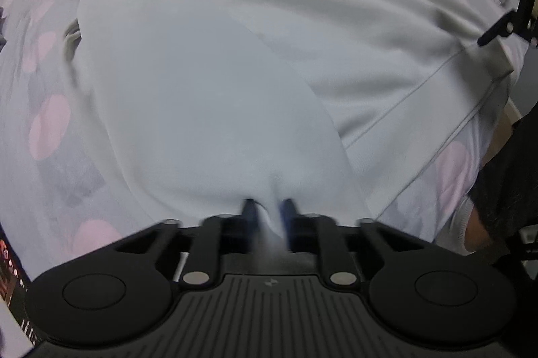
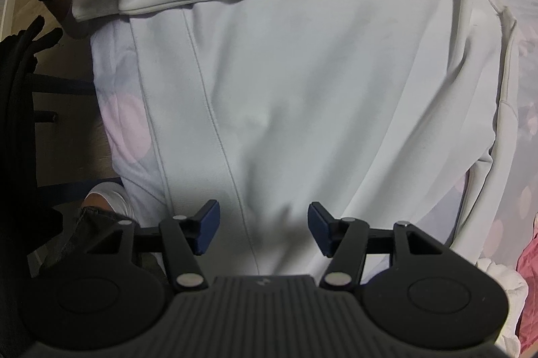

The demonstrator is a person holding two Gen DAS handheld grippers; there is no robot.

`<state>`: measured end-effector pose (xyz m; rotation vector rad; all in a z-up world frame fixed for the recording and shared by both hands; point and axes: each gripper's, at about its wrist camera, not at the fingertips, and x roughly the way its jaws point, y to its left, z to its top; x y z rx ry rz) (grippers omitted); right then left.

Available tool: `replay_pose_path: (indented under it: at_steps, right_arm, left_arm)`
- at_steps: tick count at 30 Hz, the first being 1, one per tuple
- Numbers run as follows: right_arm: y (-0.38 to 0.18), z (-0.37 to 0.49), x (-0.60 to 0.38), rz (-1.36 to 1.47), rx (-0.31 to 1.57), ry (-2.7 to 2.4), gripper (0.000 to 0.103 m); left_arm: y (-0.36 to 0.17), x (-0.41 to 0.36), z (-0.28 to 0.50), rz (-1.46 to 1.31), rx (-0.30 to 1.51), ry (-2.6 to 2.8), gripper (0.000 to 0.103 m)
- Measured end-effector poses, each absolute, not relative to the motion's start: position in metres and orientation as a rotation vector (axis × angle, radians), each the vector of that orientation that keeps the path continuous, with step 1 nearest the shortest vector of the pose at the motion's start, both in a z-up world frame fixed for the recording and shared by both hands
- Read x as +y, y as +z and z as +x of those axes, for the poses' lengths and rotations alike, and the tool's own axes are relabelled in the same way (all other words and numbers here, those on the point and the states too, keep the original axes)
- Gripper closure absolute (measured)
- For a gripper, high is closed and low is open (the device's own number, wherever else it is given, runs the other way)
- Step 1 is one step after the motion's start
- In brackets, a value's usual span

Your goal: Fold clothes

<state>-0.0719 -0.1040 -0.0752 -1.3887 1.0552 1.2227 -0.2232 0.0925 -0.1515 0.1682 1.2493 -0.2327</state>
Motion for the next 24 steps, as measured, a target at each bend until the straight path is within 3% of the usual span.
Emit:
replay_pose_path:
  at_steps: [5, 11, 21, 24]
  right_arm:
    - [-0.080, -0.071, -0.105, -1.385, 1.046, 1.214, 0.041]
    - [-0.086, -0.074, -0.101, -1.407, 1.041, 1.227, 0.041]
    - [-0.086, -0.073, -0.088, -1.427, 1.028, 1.269, 0.040]
    - [-0.089, -0.071, -0.087, -1.433, 1.038, 1.270, 0.040]
  left_arm:
    - [-0.144, 0.102, -0.227, 0.148, 1.233, -0.255, 0.099]
    - [-0.090, 0.146, -0.237, 0.008, 1.174, -0.215, 0.100]
    - [0.032, 0.320, -0.268, -0.135, 0.963, 0.186, 0.100]
    - [0.046, 0.378, -0.274, -0.273, 0.899, 0.310, 0.100]
